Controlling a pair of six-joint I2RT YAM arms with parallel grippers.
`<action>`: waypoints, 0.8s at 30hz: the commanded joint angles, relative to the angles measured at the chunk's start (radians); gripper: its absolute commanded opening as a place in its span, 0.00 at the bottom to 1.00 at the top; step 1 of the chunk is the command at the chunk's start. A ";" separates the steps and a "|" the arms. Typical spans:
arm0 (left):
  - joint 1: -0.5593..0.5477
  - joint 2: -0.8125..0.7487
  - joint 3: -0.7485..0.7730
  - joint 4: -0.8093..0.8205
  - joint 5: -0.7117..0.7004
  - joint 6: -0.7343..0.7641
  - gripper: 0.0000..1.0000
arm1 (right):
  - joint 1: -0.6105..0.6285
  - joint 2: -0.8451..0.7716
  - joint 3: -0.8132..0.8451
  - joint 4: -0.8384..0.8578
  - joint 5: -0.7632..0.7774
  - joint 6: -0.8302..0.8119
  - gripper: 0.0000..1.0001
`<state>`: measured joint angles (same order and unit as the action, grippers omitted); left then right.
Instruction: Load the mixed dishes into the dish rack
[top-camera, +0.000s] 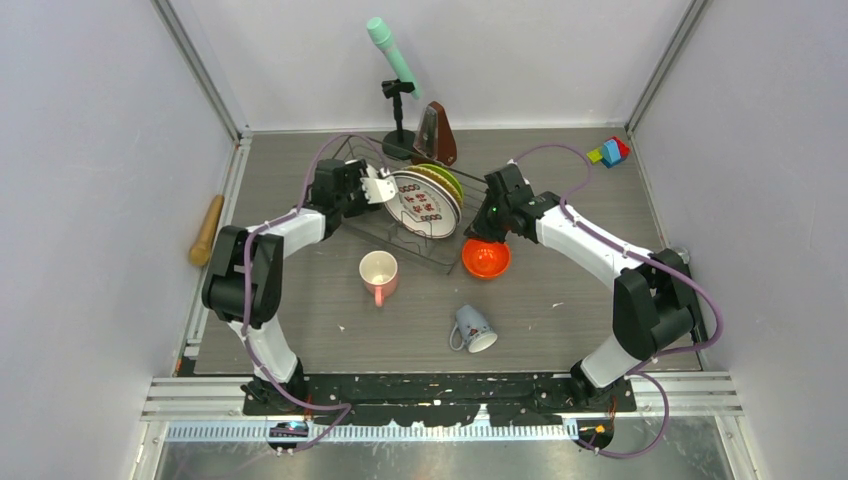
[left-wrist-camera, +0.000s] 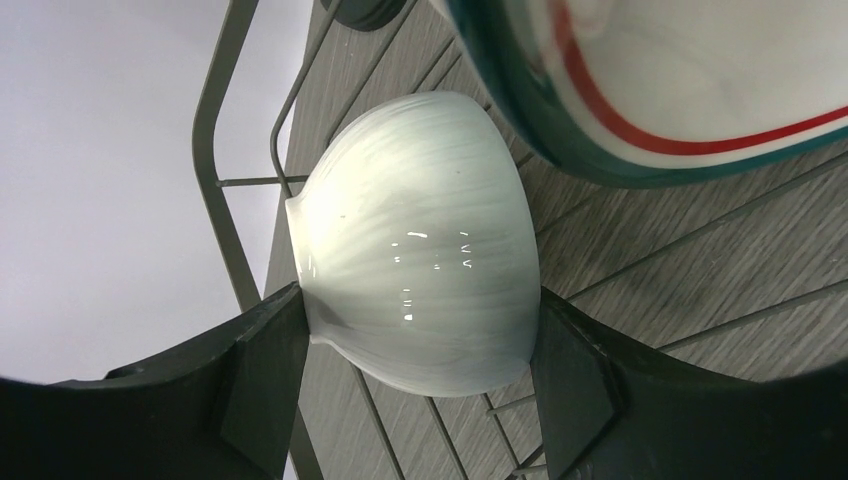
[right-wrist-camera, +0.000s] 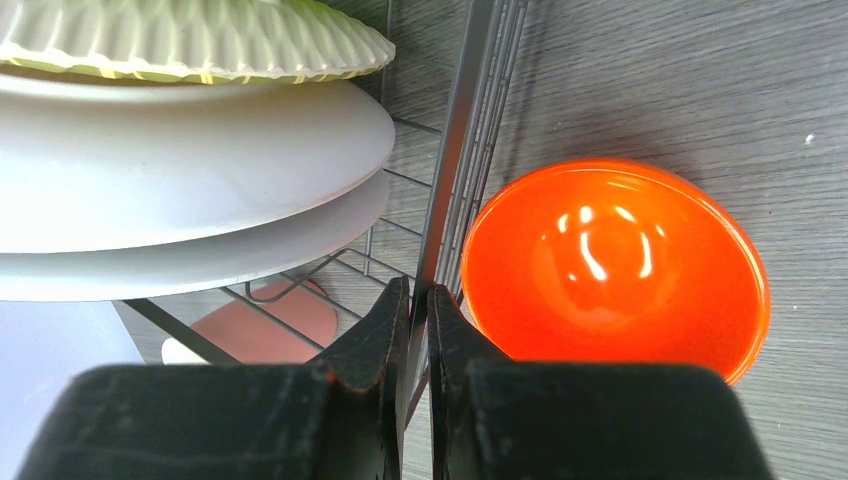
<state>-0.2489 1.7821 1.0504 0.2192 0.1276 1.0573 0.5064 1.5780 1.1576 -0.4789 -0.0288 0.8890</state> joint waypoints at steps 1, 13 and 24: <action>-0.006 -0.053 0.006 -0.003 -0.028 0.056 0.69 | 0.006 -0.015 0.073 0.091 -0.088 -0.001 0.01; -0.006 -0.135 0.056 -0.267 0.020 -0.012 1.00 | 0.004 -0.019 0.085 0.087 -0.095 -0.006 0.02; 0.004 -0.213 0.145 -0.430 -0.037 -0.266 1.00 | 0.004 -0.026 0.092 0.078 -0.091 -0.014 0.02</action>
<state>-0.2493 1.6508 1.1431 -0.1616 0.1047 0.9443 0.5022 1.5845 1.1690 -0.4961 -0.0628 0.8875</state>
